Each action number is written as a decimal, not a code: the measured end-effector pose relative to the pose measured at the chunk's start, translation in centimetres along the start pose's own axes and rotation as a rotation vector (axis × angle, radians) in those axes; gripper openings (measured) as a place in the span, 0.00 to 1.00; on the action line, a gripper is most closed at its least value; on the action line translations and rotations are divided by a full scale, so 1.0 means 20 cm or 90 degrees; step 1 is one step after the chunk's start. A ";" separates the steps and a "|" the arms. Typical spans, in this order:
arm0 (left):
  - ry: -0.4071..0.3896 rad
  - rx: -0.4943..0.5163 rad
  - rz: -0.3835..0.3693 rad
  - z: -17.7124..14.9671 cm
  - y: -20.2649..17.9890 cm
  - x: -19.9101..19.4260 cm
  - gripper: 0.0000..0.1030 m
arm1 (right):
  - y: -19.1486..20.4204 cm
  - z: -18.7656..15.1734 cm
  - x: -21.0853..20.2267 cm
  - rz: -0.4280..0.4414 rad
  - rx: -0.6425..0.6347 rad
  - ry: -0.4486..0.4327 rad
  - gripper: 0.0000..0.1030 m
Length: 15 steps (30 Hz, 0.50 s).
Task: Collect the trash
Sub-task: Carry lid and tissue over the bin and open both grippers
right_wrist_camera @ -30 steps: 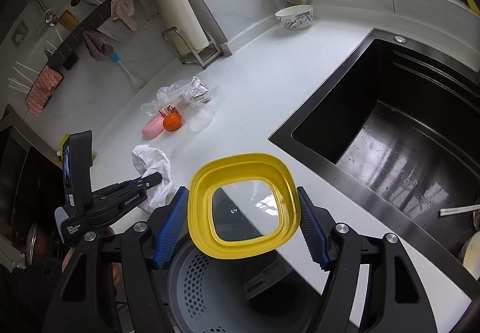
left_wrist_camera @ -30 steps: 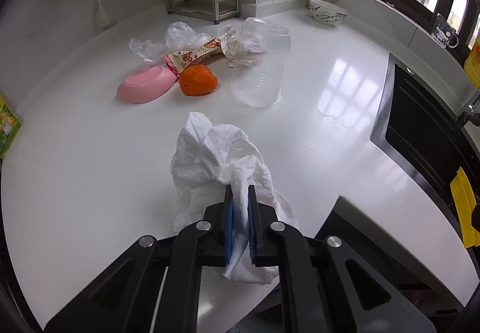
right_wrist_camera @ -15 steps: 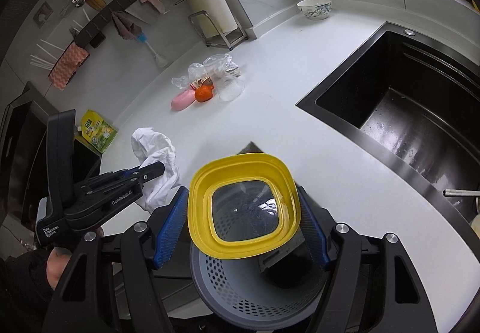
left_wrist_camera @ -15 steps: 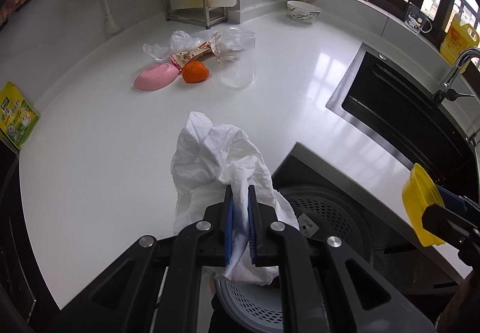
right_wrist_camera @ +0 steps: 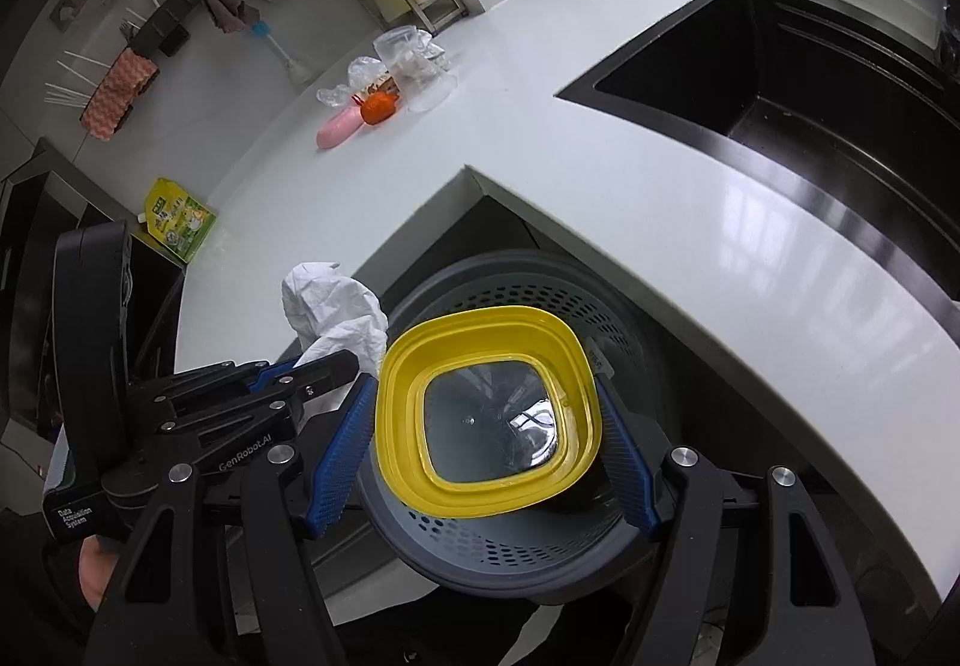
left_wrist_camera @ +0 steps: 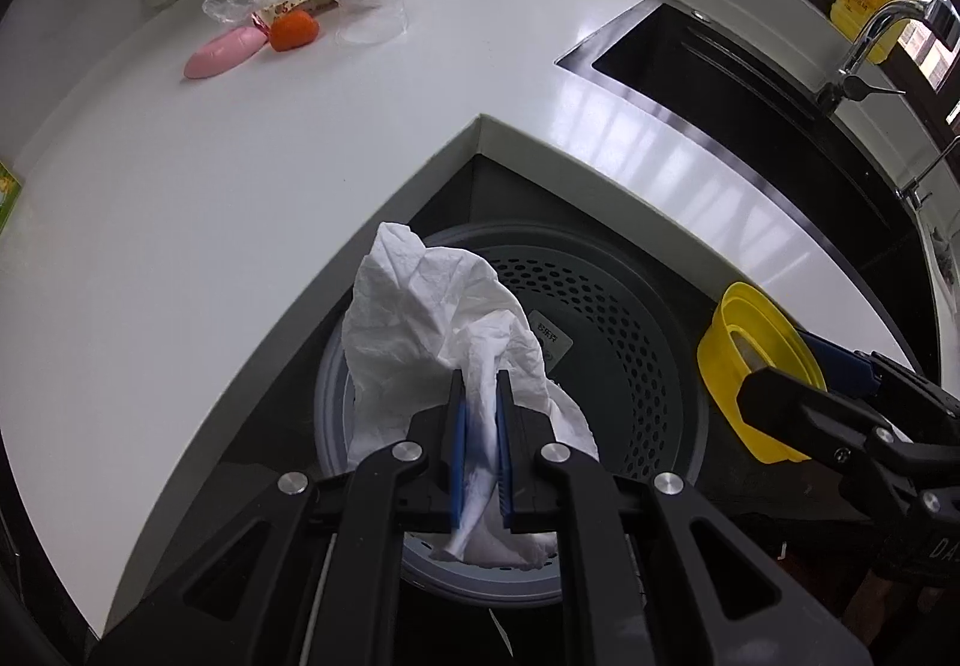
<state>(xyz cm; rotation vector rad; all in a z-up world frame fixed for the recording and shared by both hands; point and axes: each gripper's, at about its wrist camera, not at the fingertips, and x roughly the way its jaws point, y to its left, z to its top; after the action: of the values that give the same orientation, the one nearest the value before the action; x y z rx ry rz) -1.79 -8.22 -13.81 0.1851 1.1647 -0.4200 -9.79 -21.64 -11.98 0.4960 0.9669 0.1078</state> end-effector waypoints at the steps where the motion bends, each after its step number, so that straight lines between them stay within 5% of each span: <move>1: 0.006 -0.002 0.001 -0.01 0.00 0.03 0.09 | -0.01 -0.02 0.02 -0.001 0.007 0.007 0.66; 15: 0.053 -0.014 0.020 -0.14 0.06 0.29 0.09 | -0.14 -0.12 0.36 -0.061 0.042 0.041 0.66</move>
<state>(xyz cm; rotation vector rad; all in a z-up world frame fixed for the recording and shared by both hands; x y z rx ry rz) -1.70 -7.41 -20.23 0.2037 1.2465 -0.3744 -7.83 -20.99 -19.83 0.5078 1.0588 0.0059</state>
